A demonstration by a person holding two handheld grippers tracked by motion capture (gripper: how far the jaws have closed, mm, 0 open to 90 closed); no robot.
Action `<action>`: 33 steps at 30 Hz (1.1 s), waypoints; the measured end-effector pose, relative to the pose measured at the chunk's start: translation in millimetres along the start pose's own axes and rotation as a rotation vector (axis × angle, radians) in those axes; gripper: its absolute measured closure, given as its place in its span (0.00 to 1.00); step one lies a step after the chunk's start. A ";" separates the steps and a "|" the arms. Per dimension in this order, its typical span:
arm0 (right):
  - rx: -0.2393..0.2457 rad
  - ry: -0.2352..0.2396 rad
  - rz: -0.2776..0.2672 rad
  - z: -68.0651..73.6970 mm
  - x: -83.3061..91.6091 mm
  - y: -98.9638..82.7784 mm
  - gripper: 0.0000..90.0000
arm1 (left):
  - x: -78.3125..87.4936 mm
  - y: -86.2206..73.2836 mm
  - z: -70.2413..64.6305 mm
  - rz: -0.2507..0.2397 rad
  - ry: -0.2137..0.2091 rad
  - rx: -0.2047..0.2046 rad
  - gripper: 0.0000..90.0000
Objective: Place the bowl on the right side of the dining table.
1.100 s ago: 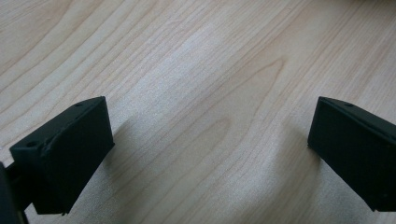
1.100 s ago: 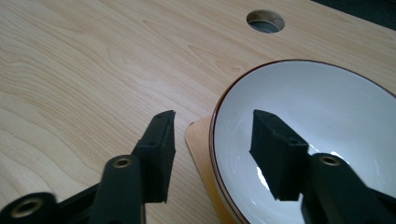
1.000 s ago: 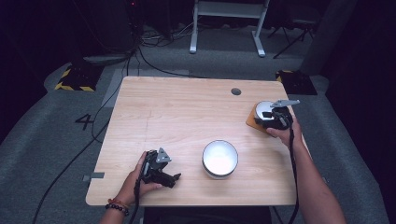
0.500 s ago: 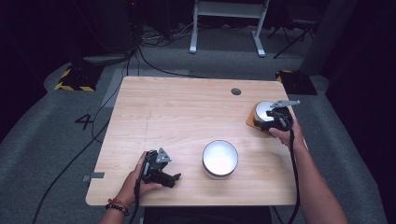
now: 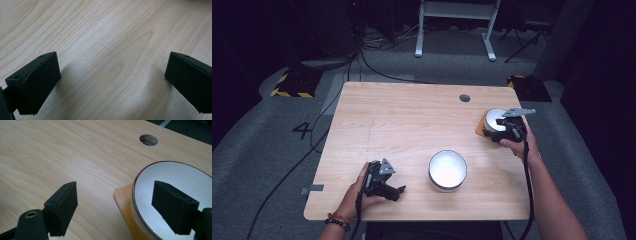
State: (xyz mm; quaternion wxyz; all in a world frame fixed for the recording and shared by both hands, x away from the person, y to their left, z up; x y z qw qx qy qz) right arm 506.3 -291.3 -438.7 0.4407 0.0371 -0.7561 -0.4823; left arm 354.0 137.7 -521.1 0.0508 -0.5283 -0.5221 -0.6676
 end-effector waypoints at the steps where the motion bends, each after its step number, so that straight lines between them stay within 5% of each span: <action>1: 0.000 0.000 0.000 0.0 0.0 0.0 0.23 | 0.0 0.0 0.0 0.000 0.000 0.000 0.00; 17: 0.090 0.040 -0.025 25.5 19.9 0.2 0.26 | -0.1 0.0 0.2 -0.002 0.001 -0.003 0.00; 33: 0.119 0.072 -0.052 40.8 43.3 -17.6 0.26 | 0.0 0.0 0.3 -0.001 0.003 -0.004 0.00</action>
Point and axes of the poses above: each handheld gripper's, and its own axes: x roughly backward along the jaws, y roughly out of its top, z roughly to its left, the point moved 2 cm from there along -x, roughly forward along the jaws, and after that the axes turned 8 degrees about x, right-handed, at the moved point
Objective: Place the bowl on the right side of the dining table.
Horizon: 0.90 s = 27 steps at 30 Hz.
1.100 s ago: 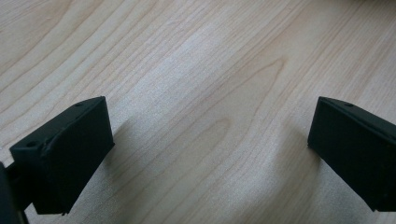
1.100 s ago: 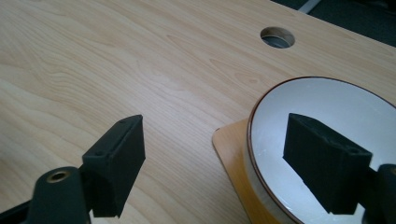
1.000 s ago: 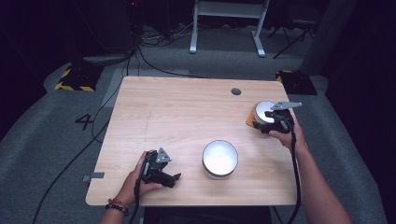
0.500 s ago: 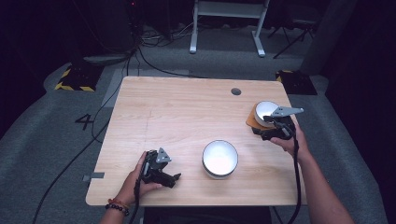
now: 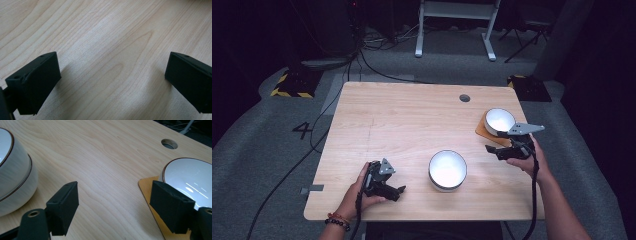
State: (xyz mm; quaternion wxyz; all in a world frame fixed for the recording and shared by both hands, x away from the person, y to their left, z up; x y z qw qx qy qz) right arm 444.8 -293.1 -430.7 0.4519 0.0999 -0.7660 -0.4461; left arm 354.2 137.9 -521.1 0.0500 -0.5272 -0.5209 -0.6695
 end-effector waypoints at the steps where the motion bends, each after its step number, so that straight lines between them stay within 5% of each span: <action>1: -0.004 0.006 0.000 1.7 0.9 -0.8 0.26 | -0.1 0.0 -0.1 0.000 -0.002 0.001 0.00; 27: 0.074 -0.014 0.049 20.3 11.4 -24.4 0.27 | -0.1 0.0 0.0 0.000 -0.001 0.000 0.00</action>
Point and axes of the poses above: each handheld gripper's, and its own axes: x roughly backward along the jaws, y roughly out of its top, z roughly to its left, the point moved 2 cm from there along -x, roughly forward along the jaws, and after that the axes turned 8 degrees about x, right-handed, at the moved point
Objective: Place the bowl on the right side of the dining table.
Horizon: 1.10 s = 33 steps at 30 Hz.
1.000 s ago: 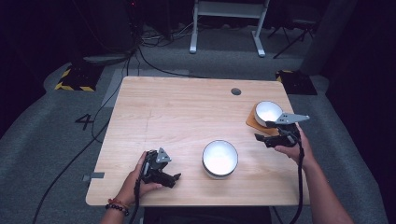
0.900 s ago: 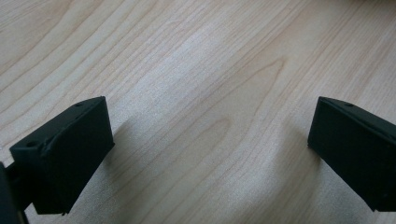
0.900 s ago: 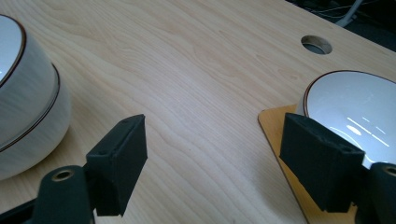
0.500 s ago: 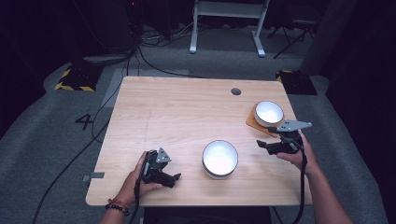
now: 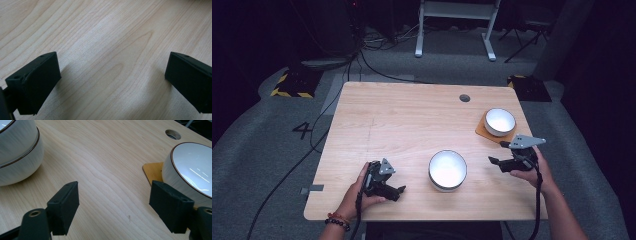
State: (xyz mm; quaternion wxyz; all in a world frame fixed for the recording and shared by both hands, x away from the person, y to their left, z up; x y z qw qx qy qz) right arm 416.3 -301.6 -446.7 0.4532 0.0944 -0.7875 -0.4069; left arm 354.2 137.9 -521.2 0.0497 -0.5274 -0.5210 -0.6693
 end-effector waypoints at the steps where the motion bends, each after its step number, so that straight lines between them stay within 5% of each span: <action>1: -0.012 0.003 -0.005 2.4 0.3 -1.5 0.27 | 0.0 0.0 -0.1 0.000 -0.001 0.001 0.00; 12: 0.010 -0.018 0.036 8.7 4.4 -17.1 0.27 | 0.0 -0.1 -0.2 0.000 -0.001 0.002 0.00; 33: -0.071 -0.049 0.078 9.1 19.4 -63.4 0.26 | 0.2 0.0 -0.4 0.002 -0.002 0.006 0.00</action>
Point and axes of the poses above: each handheld gripper's, and its own axes: x roughly backward along the jaws, y roughly out of its top, z roughly to its left, the point moved 2 cm from there along -x, roughly forward along the jaws, and after that the axes turned 8 degrees about x, right-handed, at the moved point
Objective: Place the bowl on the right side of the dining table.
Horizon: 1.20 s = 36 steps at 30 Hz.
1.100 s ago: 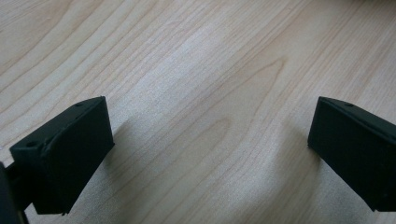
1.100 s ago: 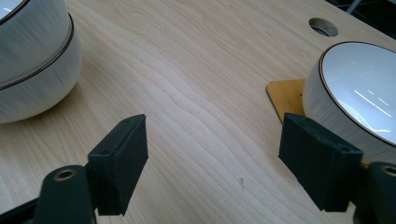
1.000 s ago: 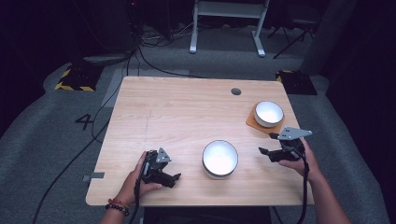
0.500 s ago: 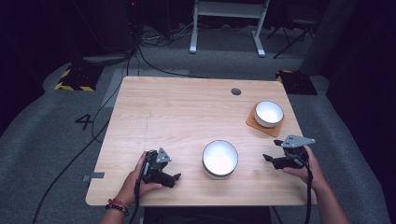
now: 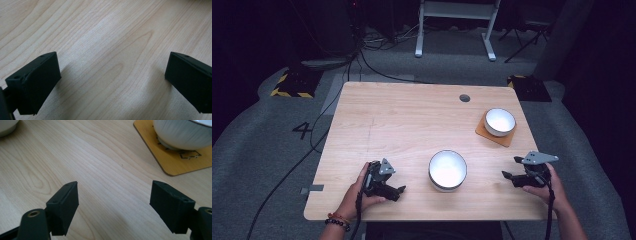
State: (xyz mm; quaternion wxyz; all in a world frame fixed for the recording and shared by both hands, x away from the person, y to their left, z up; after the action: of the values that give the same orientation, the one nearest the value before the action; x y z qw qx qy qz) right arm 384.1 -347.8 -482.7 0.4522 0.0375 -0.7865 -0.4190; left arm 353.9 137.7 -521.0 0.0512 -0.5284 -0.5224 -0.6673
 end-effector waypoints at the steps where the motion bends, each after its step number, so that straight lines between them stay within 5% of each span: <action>1: 0.000 0.000 0.000 0.0 0.0 0.0 0.26 | 0.0 0.0 0.0 0.000 0.000 0.000 0.00; 23: -0.167 0.000 0.023 -1.3 2.8 -48.4 0.25 | 0.0 0.1 0.5 -0.001 0.005 -0.006 0.00; 36: -0.190 -0.025 -0.010 -1.3 5.2 -56.3 0.23 | -0.3 0.1 0.3 0.000 -0.001 -0.003 0.00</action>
State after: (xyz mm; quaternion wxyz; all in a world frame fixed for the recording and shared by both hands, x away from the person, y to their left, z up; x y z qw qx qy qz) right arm 363.9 -387.2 -517.9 0.4418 -0.0068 -0.7487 -0.4943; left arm 354.3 137.7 -521.2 0.0501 -0.5289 -0.5214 -0.6678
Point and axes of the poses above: each handheld gripper's, and its own axes: x roughly backward along the jaws, y roughly out of its top, z roughly to its left, the point moved 2 cm from there along -x, roughly forward along the jaws, and after that the axes turned 8 degrees about x, right-handed, at the moved point
